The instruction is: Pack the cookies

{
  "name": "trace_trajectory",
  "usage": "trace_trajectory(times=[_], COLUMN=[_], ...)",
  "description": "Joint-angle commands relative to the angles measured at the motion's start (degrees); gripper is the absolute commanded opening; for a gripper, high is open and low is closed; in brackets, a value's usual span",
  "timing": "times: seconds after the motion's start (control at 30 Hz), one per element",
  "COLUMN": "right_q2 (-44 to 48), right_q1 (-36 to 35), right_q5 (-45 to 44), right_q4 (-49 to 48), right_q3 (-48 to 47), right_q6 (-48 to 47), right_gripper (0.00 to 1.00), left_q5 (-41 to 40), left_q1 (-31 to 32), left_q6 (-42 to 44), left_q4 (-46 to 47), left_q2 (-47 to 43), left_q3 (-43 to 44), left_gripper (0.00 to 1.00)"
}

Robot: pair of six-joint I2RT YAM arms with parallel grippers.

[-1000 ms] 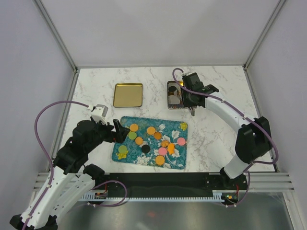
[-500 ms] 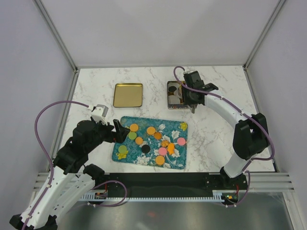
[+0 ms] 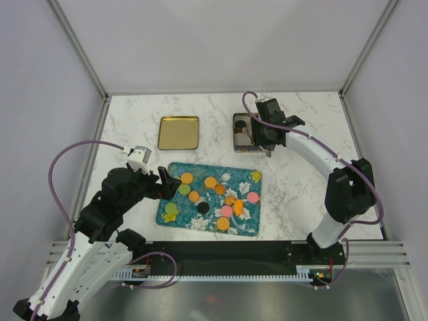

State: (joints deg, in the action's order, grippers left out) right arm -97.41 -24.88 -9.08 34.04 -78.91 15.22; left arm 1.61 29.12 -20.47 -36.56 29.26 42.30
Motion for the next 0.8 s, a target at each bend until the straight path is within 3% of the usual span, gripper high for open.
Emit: trace_trajectory(times=[0.0, 0.1, 0.23, 0.53, 0.77], right_q2=[5.6, 10.2, 15.6, 16.3, 14.4], right_q1=[-0.2, -3.0, -13.0, -30.2, -33.8], right_q5=[2.5, 2.9, 0.5, -3.5, -4.4], right_q4=[0.1, 0.7, 0.9, 0.3, 0.2], right_q3=[-2.7, -0.8, 3.6, 11.6, 12.3], right_q6=[0.5, 0.7, 2.2, 5.8, 6.3], right_gripper=[0.54, 0.54, 0.54, 0.57, 0.62], left_q5=[-0.7, -0.7, -0.8, -0.6, -0.5], left_q1=[0.3, 0.2, 0.3, 0.3, 0.3], left_q6=[1.0, 0.9, 1.0, 0.9, 1.0], left_q4=[0.8, 0.9, 0.9, 0.8, 0.9], left_q2=[0.2, 0.2, 0.3, 0.5, 0.5], left_q3=[0.1, 0.1, 0.2, 0.2, 0.2], left_gripper=[1.00, 1.00, 1.00, 1.00, 1.00])
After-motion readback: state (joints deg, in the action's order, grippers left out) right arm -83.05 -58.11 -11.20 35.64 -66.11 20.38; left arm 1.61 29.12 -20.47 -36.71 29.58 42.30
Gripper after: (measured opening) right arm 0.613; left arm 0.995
